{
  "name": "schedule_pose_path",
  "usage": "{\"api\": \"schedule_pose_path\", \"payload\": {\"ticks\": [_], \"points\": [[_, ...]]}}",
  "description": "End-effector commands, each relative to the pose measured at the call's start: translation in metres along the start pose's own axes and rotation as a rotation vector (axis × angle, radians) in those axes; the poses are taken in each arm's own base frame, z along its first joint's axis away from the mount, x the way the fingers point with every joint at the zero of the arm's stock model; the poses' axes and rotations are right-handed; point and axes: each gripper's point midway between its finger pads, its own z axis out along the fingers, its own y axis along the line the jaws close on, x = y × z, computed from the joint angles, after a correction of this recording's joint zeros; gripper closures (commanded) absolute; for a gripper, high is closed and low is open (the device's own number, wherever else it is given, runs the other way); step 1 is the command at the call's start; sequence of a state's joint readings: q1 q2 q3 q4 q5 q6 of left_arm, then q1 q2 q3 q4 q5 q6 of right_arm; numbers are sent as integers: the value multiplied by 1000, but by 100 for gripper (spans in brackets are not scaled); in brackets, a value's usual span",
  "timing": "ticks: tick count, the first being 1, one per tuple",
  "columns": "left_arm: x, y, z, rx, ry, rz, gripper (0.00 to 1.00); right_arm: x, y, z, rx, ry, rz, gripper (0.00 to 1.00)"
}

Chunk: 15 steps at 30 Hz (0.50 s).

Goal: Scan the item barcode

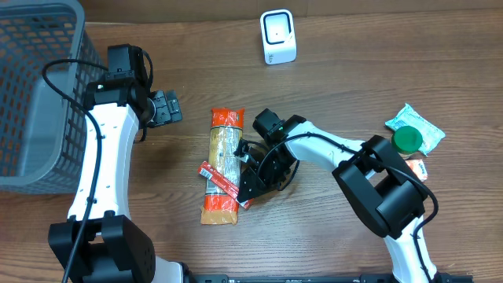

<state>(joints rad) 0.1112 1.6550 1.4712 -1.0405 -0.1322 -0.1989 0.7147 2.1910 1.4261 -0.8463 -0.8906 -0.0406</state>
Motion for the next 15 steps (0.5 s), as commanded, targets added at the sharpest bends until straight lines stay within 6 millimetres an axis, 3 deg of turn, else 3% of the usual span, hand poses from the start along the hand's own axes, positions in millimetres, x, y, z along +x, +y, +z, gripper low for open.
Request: {"api": "schedule_pose_path", "payload": {"ticks": [1, 7, 11, 15], "points": [[2, -2, 1, -4, 4, 16, 0, 3, -10, 5, -18, 15, 68, 56], [2, -1, 2, -4, 5, 16, 0, 3, -8, 4, -31, 13, 69, 68], [2, -1, 2, -4, 5, 16, 0, 1, -8, 3, -38, 6, 65, 96], [2, -2, 1, -4, 4, 16, 0, -1, -7, -1, -56, -5, 70, 96]]}}
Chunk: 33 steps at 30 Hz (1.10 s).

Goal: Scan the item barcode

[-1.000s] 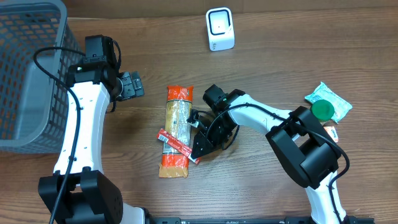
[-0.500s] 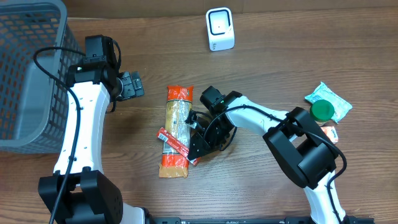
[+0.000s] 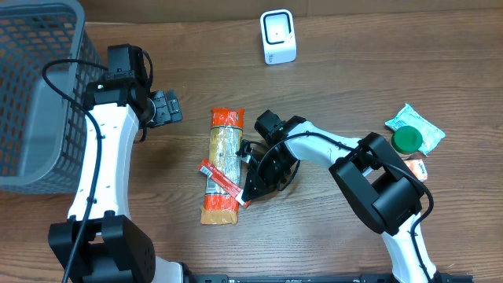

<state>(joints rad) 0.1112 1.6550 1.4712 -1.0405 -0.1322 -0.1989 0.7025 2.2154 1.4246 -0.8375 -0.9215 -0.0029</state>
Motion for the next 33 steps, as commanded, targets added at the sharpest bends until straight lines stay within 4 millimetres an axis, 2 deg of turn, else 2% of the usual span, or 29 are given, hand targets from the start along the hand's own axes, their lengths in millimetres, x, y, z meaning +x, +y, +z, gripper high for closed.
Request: {"api": "schedule_pose_path", "payload": {"ticks": [1, 9, 23, 26, 29, 33], "points": [[2, -1, 2, -4, 5, 16, 0, -2, -1, -5, -33, -12, 11, 96], [2, -1, 2, -4, 5, 16, 0, -8, -8, -22, -56, -48, 47, 96], [2, -2, 1, -4, 4, 16, 0, -9, -12, -24, -36, -54, 69, 96], [2, -2, 2, -4, 4, 16, 0, -10, -1, -32, -73, -71, -22, 96], [2, -2, 1, -4, 4, 16, 0, -8, 16, -49, -92, -97, -124, 96], [2, -2, 1, -4, 4, 16, 0, 8, 44, -78, -80, -116, -293, 96]]}}
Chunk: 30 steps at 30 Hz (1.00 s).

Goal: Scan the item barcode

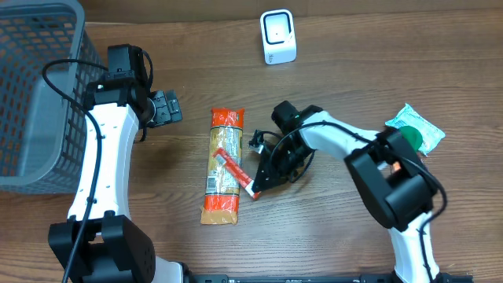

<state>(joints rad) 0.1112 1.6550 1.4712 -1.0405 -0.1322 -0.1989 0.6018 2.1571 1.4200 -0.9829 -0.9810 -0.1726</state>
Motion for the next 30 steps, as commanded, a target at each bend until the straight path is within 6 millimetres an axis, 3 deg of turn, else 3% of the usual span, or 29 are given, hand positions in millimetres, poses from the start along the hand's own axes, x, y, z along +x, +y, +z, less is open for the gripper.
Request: {"api": "schedule_pose_path", "payload": {"ticks": [1, 4, 8, 15, 25, 30], "points": [[2, -2, 2, -4, 4, 16, 0, 3, 52, -38, -15, -75, -312, 96], [2, -1, 2, -4, 5, 16, 0, 23, 72, -55, 24, -59, -442, 96], [2, -2, 1, -4, 4, 16, 0, 46, 85, -72, 111, -30, -521, 96], [2, -2, 1, -4, 4, 16, 0, 70, 100, -84, 136, 10, -648, 96], [2, -2, 1, -4, 4, 16, 0, 65, 91, -85, 189, 9, -632, 96], [2, -1, 2, -4, 5, 16, 0, 36, 86, -95, 222, -124, -408, 96]]}}
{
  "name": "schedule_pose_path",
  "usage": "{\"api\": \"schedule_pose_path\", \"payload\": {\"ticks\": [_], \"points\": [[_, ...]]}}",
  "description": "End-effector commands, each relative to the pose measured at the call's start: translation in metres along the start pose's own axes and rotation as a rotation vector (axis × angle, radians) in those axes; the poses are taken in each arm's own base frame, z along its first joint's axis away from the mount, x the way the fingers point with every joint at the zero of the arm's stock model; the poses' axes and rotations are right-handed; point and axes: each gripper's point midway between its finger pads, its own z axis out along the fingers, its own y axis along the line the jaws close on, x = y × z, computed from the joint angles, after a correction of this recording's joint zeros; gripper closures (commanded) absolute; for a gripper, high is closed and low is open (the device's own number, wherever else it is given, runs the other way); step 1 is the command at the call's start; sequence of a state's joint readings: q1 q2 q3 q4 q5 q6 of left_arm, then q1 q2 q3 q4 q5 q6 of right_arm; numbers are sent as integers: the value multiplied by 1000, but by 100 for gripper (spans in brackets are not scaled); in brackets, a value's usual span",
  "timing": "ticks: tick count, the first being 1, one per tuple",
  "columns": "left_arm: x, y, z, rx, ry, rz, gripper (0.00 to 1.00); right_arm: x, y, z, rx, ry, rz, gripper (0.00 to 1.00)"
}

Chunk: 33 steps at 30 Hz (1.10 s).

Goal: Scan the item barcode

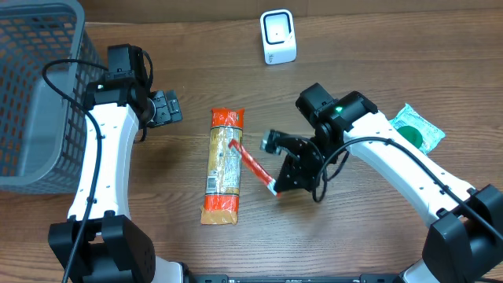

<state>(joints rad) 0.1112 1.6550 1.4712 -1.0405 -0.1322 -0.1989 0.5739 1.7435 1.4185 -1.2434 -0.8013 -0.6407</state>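
A thin red stick packet [251,163] hangs tilted above the table, its lower end held in my right gripper [277,187], which is shut on it. Its upper end reaches over the long orange-and-clear noodle packet [222,165] lying on the wood. The white barcode scanner [278,37] stands at the back centre, well away from the held packet. My left gripper [171,107] hovers at the left near the basket with nothing seen between its fingers; its jaws look shut.
A grey mesh basket [35,86] fills the upper left corner. At the right edge lie a green-and-white pouch [420,126] and a green round cap, partly behind my right arm.
My right gripper has moved right and lifted, carrying the red stick packet off the noodle packet's lower part. The right arm now stretches in from the right. The left arm has not moved.
The red stick lay across the noodle packet's lower left with my right gripper at its end. It stayed so at the second moment. Then the stick was shifted right, over the noodle packet's middle. Now it is held further right and raised.
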Motion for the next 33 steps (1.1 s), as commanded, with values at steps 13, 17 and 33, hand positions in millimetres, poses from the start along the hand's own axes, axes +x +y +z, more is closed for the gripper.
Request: {"api": "schedule_pose_path", "payload": {"ticks": [13, 17, 33], "points": [[2, -2, 2, -4, 4, 16, 0, -60, -44, -123, 477, -231, 432, 97], [2, -2, 2, -4, 4, 16, 0, -84, -35, -162, 549, -278, 422, 97], [2, -1, 2, -4, 5, 16, 0, -74, -200, -156, 1006, 65, 255, 96]]}}
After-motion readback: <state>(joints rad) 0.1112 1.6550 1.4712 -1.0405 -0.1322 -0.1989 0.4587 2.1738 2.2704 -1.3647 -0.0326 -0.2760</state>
